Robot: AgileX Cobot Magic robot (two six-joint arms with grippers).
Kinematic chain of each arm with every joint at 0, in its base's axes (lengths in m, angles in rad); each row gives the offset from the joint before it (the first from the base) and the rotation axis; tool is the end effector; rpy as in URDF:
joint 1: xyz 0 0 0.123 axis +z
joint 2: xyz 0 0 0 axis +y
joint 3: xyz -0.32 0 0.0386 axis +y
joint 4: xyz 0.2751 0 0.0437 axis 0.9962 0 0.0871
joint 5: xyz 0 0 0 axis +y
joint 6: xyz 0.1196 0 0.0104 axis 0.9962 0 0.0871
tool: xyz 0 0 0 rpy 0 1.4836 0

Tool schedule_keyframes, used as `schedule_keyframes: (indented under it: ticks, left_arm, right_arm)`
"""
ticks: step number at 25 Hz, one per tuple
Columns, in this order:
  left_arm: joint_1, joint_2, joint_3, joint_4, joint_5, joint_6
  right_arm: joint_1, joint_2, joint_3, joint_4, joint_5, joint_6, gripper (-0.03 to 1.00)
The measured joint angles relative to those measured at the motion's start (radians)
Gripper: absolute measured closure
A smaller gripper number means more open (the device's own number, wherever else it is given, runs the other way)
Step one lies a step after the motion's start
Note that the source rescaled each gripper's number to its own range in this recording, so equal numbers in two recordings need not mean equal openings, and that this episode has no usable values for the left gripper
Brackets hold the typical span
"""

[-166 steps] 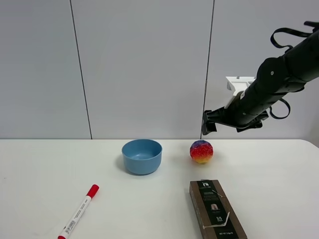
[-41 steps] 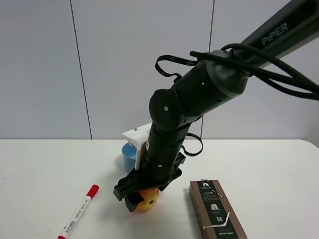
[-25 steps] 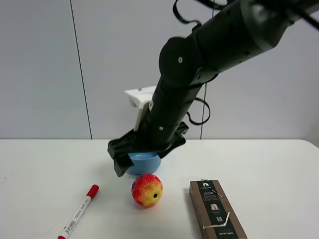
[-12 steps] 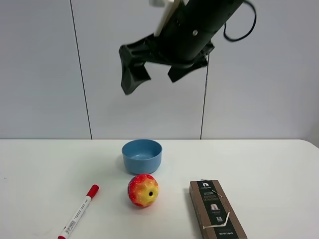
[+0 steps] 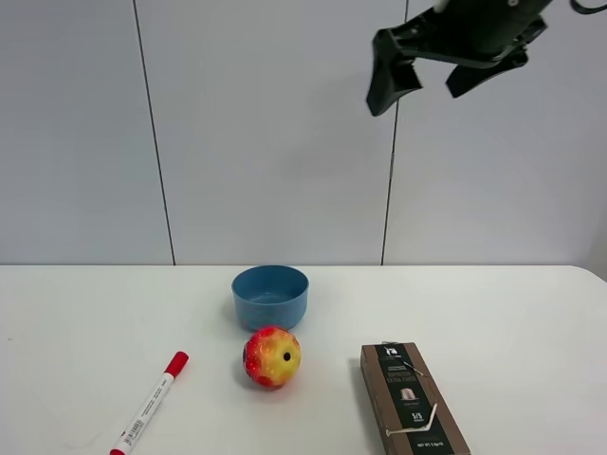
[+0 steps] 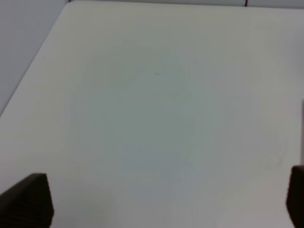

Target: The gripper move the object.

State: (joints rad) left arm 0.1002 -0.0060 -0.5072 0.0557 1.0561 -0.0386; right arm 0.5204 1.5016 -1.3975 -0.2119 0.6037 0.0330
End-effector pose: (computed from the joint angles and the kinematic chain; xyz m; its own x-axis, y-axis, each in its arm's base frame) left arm 0.0051 0.0064 0.2801 -0.4357 -0.0550 -0.8984 -0.1481 0.9889 0.0113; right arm 0.3474 0.1826 0.3914 -0.4341 -0.4110 -0.8016 -0.4751 0.8605 -0.1839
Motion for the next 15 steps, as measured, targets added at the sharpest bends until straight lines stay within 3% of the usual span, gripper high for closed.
schedule_keyframes:
  ticks: [8, 15]
  left_arm:
    - [0.000, 0.000, 0.000, 0.000, 0.000, 0.000]
    - [0.000, 0.000, 0.000, 0.000, 0.000, 0.000]
  right_arm:
    - [-0.312, -0.127, 0.000, -0.004, 0.018, -0.033, -0.03]
    - [-0.546, -0.309, 0.021, -0.015, 0.146, -0.058, -0.03]
